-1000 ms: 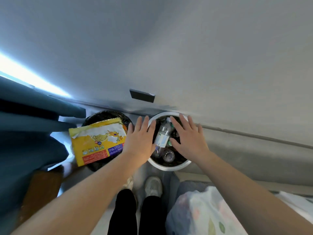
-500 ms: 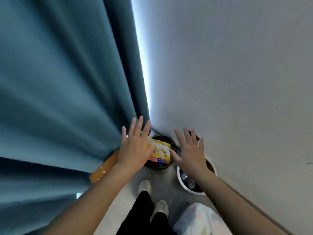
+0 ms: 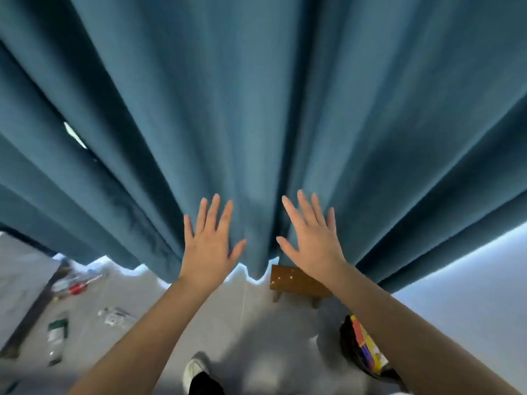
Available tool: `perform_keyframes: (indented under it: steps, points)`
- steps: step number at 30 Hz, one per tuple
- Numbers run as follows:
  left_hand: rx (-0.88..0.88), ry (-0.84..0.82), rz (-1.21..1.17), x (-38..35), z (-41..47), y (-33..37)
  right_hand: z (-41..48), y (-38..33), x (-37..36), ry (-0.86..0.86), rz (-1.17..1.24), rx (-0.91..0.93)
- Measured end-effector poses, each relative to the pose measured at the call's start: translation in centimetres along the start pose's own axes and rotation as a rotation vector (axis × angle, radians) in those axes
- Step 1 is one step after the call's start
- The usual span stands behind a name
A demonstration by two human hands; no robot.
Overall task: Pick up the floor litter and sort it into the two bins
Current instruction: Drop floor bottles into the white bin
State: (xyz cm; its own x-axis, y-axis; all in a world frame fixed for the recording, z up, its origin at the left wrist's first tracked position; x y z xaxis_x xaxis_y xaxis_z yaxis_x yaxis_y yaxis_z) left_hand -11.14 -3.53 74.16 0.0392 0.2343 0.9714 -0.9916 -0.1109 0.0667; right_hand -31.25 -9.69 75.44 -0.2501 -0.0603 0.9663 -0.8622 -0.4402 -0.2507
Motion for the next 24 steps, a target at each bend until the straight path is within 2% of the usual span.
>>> perform_keyframes:
  steps: [5, 11, 16, 24]
  points:
    - [0.286, -0.014, 0.068, 1.8, -4.9, -15.9, 6.5, -15.0, -4.6, -0.121, -0.009, 0.261]
    - [0.553, -0.107, 0.136, 2.6, -11.1, -31.8, 10.8, -31.9, -12.5, -0.292, 0.044, 0.438]
    - [0.687, -0.136, 0.132, 2.3, -13.5, -39.5, 13.1, -40.4, -17.5, -0.409, 0.044, 0.542]
    - [0.884, -0.177, 0.082, -0.3, -14.1, -47.5, 18.3, -49.3, -23.6, -0.568, -0.029, 0.723]
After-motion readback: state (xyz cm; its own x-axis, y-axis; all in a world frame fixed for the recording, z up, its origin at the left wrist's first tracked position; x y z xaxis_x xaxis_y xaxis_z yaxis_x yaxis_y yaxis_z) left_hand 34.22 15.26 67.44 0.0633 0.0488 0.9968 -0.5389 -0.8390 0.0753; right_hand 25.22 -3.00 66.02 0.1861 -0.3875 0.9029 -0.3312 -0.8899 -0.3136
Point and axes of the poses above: each hand's wrist, its own z-axis towards the middle knuckle, its own x-axis out of the back of the hand, y = z × x, the point moved 2 cm from there along z, towards the middle knuckle, and after that the axes turned 5 degrees about z, right-handed, at the moved point
